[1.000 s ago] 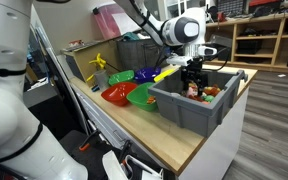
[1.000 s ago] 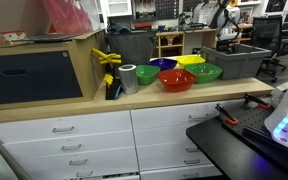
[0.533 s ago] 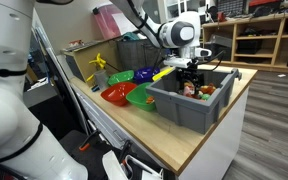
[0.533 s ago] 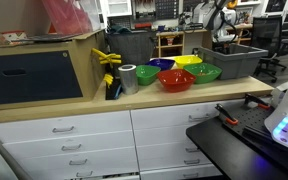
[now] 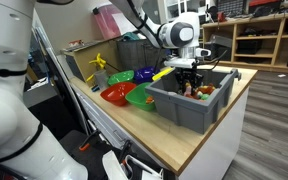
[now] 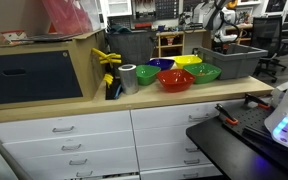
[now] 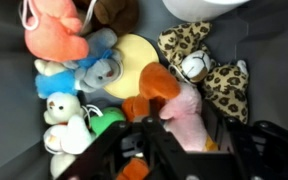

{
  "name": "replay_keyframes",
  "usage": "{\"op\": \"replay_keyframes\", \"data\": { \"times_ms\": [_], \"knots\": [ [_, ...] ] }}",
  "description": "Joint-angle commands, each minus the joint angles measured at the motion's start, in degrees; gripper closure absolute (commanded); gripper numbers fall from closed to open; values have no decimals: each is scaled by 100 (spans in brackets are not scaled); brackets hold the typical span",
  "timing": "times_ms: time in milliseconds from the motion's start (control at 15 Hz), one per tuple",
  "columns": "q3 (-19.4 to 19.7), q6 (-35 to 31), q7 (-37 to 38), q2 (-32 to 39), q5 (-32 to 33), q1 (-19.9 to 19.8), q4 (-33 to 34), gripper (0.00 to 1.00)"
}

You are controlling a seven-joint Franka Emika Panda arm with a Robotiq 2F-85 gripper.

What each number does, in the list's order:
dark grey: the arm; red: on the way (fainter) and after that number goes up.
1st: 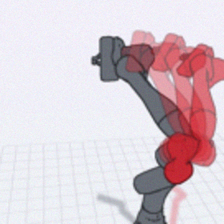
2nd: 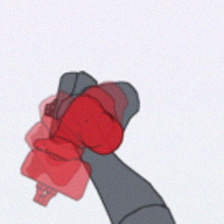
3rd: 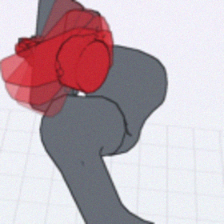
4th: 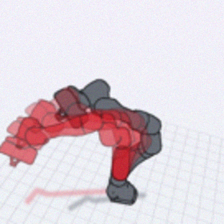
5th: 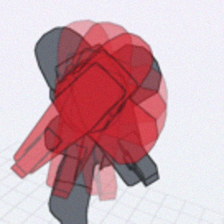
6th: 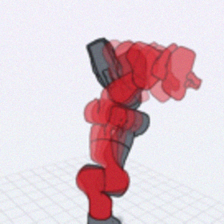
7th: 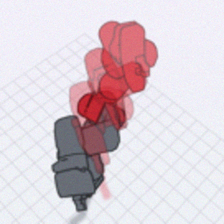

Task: Put the pink doll in the yellow bowl

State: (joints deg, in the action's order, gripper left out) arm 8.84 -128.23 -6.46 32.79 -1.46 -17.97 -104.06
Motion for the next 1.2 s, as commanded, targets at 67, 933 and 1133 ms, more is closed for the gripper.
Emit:
{"op": "replay_keyframes", "data": {
  "times_ms": [67,933,1133],
  "knots": [
    [-24,36,-333,-199,-71,-96,-95,88],
    [49,30,-54,-1745,156,304,-593,100],
    [23,72,52,-2218,287,522,-929,100]
  ]
}}
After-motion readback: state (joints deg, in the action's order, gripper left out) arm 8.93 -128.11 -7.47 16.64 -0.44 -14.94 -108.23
